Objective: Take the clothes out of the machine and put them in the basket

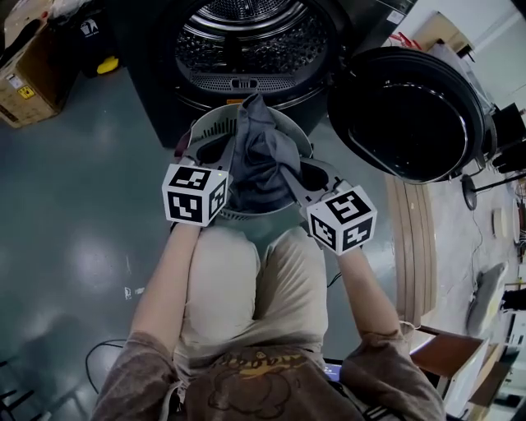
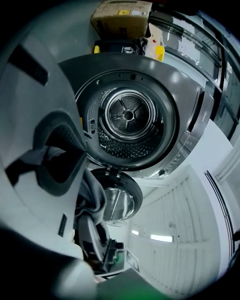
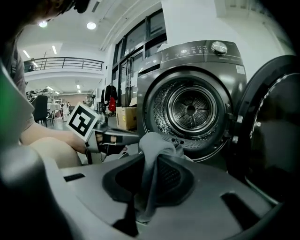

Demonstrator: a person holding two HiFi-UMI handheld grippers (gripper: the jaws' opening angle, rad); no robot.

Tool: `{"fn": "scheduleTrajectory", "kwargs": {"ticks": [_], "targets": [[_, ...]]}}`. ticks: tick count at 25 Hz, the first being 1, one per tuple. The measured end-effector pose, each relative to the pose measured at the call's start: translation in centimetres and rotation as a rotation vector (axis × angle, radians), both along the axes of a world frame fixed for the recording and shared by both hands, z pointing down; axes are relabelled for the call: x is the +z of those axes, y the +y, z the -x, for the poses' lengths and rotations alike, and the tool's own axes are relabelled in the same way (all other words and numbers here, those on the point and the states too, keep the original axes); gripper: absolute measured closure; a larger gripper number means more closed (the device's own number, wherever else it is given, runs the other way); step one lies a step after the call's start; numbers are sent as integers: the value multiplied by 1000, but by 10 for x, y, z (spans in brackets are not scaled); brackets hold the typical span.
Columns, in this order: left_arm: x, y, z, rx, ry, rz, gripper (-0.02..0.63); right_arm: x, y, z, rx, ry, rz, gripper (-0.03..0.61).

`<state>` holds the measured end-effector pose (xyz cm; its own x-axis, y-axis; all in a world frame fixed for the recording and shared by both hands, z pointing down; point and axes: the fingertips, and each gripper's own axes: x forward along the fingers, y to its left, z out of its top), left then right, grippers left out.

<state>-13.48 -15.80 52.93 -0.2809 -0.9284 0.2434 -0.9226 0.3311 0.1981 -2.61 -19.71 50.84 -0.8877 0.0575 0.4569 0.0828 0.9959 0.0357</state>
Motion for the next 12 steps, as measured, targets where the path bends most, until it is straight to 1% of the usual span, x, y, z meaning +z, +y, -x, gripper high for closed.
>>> {"fn": "scheduleTrajectory", "kwargs": {"ticks": [5, 12], "targets": [[-1, 4, 2, -7, 2, -4, 607, 18, -12, 24, 19, 8, 16, 526], [-3, 7, 5, -13, 12, -11, 607, 53, -33, 67, 62, -14, 52, 522]]}}
